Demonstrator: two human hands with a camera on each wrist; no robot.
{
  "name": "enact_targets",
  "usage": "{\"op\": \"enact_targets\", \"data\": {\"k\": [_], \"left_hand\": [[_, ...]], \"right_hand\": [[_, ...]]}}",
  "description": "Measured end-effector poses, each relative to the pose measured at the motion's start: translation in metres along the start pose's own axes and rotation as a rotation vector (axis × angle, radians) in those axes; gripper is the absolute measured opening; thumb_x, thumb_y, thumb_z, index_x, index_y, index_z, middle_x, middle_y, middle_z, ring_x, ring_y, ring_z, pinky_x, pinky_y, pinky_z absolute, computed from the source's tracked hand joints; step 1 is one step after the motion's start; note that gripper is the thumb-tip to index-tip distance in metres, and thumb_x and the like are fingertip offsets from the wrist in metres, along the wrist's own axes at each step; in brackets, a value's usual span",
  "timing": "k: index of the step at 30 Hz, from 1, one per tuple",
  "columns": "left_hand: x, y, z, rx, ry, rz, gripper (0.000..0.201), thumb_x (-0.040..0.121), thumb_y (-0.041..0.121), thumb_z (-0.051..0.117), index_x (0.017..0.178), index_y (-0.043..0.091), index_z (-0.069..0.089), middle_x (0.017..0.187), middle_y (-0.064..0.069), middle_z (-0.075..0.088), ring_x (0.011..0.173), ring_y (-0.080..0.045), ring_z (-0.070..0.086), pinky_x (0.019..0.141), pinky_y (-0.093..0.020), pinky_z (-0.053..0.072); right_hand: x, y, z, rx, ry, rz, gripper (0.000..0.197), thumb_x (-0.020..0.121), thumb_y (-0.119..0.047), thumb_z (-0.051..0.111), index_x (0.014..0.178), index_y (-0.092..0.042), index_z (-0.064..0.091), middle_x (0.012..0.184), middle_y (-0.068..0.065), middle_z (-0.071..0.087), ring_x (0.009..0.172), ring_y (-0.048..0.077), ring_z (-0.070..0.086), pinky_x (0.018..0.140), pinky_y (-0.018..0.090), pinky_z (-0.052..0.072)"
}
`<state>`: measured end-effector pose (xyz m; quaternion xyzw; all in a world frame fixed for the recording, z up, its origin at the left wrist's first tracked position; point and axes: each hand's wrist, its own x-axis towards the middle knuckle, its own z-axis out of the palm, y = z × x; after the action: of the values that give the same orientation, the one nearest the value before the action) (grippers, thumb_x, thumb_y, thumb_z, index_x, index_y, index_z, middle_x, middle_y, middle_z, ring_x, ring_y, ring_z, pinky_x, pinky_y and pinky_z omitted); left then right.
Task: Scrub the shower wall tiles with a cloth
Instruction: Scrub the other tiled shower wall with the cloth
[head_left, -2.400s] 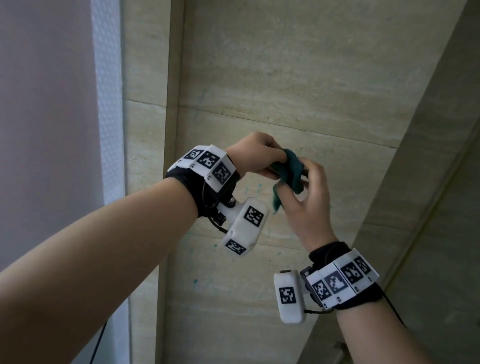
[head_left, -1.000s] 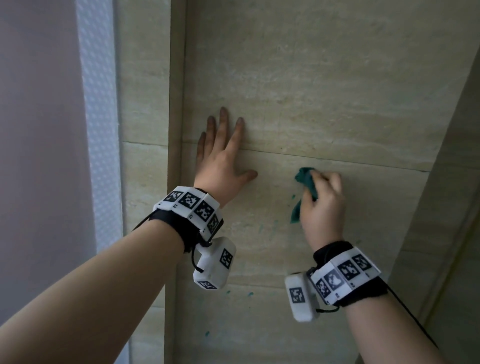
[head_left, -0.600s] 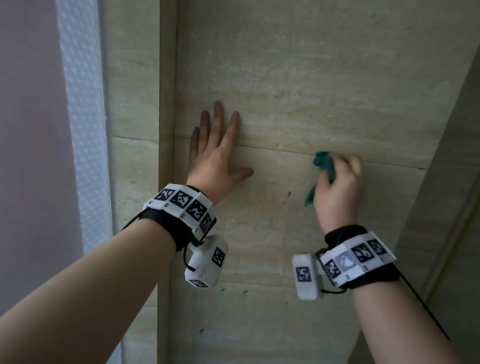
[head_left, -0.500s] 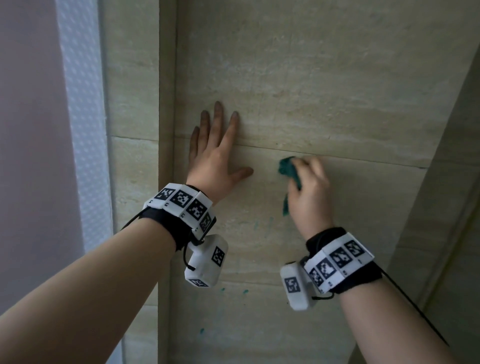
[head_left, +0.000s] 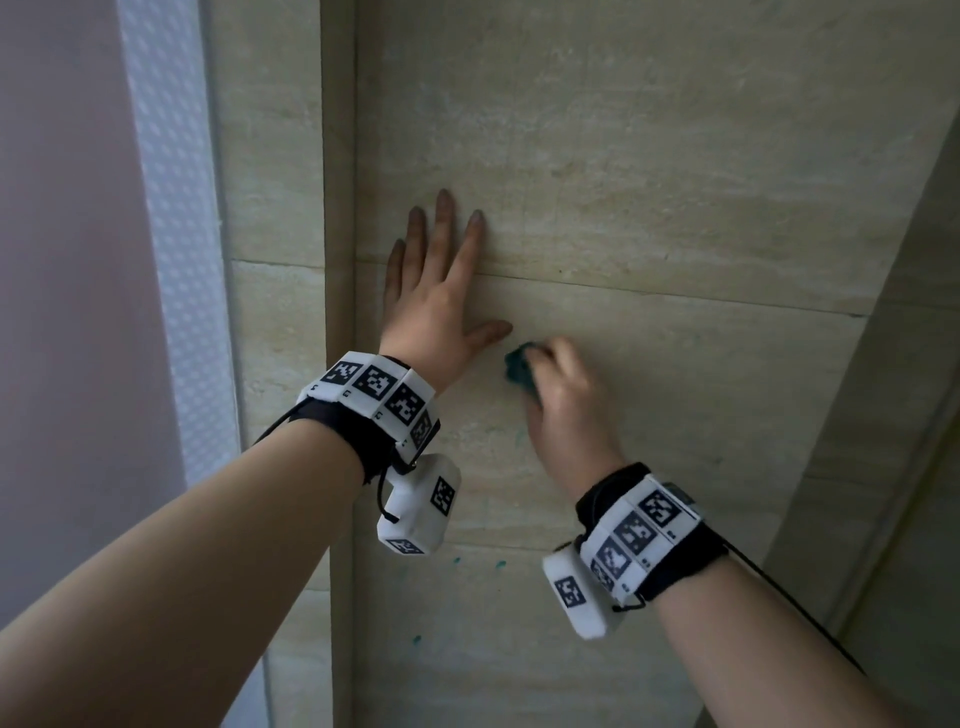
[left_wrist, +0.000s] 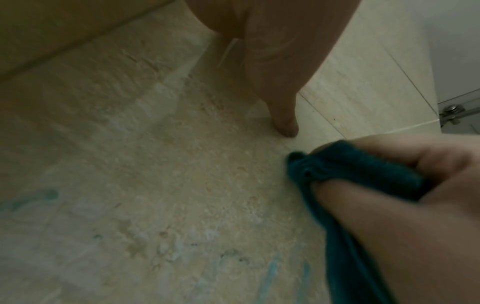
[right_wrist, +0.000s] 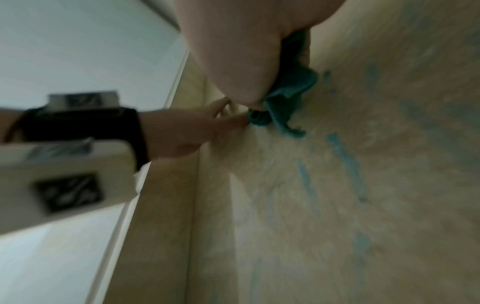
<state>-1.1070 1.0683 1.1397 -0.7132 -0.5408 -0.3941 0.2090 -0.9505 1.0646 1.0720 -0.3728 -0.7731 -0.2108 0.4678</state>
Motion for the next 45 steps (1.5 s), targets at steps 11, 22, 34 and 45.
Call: {"op": "enact_targets", "data": {"k": [11, 22, 34, 45], "left_hand": [[0.001, 0.001, 0.001, 0.017, -0.01, -0.01, 0.102, 0.086, 0.045, 0.065, 0.153, 0.021, -0.007, 0.159, -0.008, -0.021, 0.145, -0.029, -0.02, 0.113, -0.036, -0.016], [-0.001, 0.003, -0.002, 0.031, -0.041, -0.017, 0.102, 0.087, 0.045, 0.064, 0.153, 0.021, -0.009, 0.158, -0.008, -0.023, 0.145, -0.03, -0.021, 0.114, -0.037, -0.015], [-0.004, 0.011, -0.007, 0.034, -0.053, -0.046, 0.101, 0.088, 0.04, 0.064, 0.153, 0.019, -0.011, 0.158, -0.009, -0.023, 0.145, -0.031, -0.02, 0.115, -0.041, -0.012], [0.003, 0.063, 0.019, -0.115, 0.045, -0.116, 0.092, 0.09, 0.036, 0.063, 0.154, 0.022, -0.002, 0.16, -0.004, -0.016, 0.146, -0.03, -0.017, 0.116, -0.039, -0.01]], "right_hand": [[0.008, 0.043, -0.044, 0.004, 0.325, 0.341, 0.029, 0.08, 0.01, 0.063, 0.109, 0.01, 0.064, 0.11, 0.025, 0.058, 0.094, 0.039, 0.061, 0.084, 0.029, 0.042], [0.002, 0.039, -0.04, 0.021, 0.229, 0.295, 0.029, 0.08, 0.009, 0.065, 0.109, 0.008, 0.065, 0.107, 0.02, 0.06, 0.092, 0.031, 0.061, 0.082, 0.023, 0.041], [-0.026, 0.035, -0.038, -0.036, -0.067, 0.226, 0.024, 0.085, 0.004, 0.061, 0.109, 0.005, 0.065, 0.109, 0.02, 0.058, 0.093, 0.037, 0.06, 0.08, 0.039, 0.05], [-0.055, 0.057, -0.036, 0.013, -0.142, 0.085, 0.033, 0.074, 0.012, 0.068, 0.107, 0.006, 0.065, 0.107, 0.019, 0.06, 0.086, 0.037, 0.064, 0.073, 0.045, 0.056]]}}
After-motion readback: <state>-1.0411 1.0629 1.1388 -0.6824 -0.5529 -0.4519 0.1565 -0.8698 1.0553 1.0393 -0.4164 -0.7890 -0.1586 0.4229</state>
